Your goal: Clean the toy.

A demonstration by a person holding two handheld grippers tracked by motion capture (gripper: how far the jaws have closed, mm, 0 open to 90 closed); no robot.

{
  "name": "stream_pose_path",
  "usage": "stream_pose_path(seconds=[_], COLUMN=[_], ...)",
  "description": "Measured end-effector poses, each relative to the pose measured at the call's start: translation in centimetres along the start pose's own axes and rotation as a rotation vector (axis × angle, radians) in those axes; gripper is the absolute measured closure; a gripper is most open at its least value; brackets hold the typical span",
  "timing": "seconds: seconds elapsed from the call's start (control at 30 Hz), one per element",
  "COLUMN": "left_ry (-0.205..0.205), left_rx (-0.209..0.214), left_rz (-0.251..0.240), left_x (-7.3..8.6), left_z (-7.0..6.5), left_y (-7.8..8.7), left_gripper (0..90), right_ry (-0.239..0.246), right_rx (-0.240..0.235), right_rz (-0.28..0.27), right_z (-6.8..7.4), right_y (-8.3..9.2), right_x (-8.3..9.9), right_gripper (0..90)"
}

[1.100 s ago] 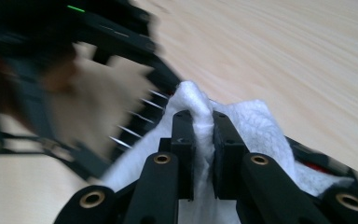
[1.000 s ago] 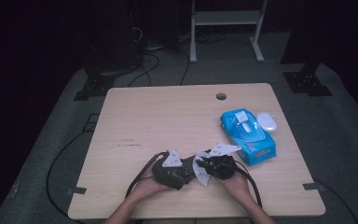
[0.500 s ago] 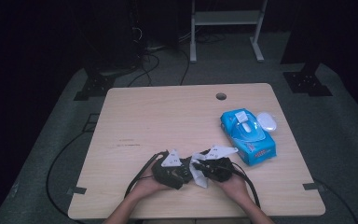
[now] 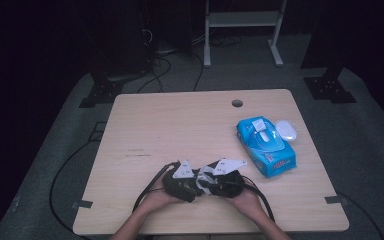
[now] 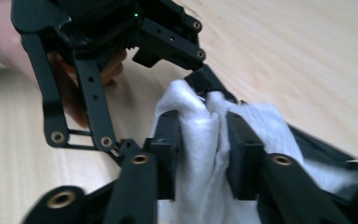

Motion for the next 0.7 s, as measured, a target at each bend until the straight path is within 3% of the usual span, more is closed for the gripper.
stream_pose_path(seconds=[0.13,0.23,0.33,0.47,0.57,0.63,0.7], left_ry=[-0.011,-0.008,-0.002,-0.006,0.011,-0.005,-0.01], left_rx=[-0.006,-0.006,-0.003,-0.008,-0.01,-0.018,-0.024], left_rz=[0.008,0.005,0.0,-0.011,0.002,0.024,0.033], left_x=[0.0,0.0,0.0,-0.1,-0.1,-0.2,-0.4], left_z=[0.0,0.0,0.0,0.0,0.2,0.1,0.1], left_y=[0.1,0.0,0.0,0.2,0.3,0.4,0.4], left_gripper=[24.0,24.0,24.0,24.1,24.2,24.3,24.3], right_ry=[0.021,-0.037,-0.063,-0.038,-0.08,-0.133,-0.141], right_rx=[0.037,0.019,0.001,0.058,0.082,0.057,0.047], right_rz=[-0.039,-0.07,-0.055,0.024,0.035,0.027,0.016], right_z=[-0.7,-1.8,-2.2,-2.0,-2.5,-2.7,-2.3], right_y=[1.4,2.2,1.8,0.9,1.1,1.0,0.7], right_x=[-0.1,0.1,0.5,1.1,1.2,1.3,1.1], right_gripper=[58.6,56.5,57.1,77.3,80.9,82.1,82.6])
Point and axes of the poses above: each handheld gripper's, and its own axes: y roughly backward along the jaws, x roughly out of its underside, z roughly to its left, the point moved 5 cm from there along -y, roughly forward along the jaws, and after that the axes turned 6 degrees about z, right-handed, at the moved point
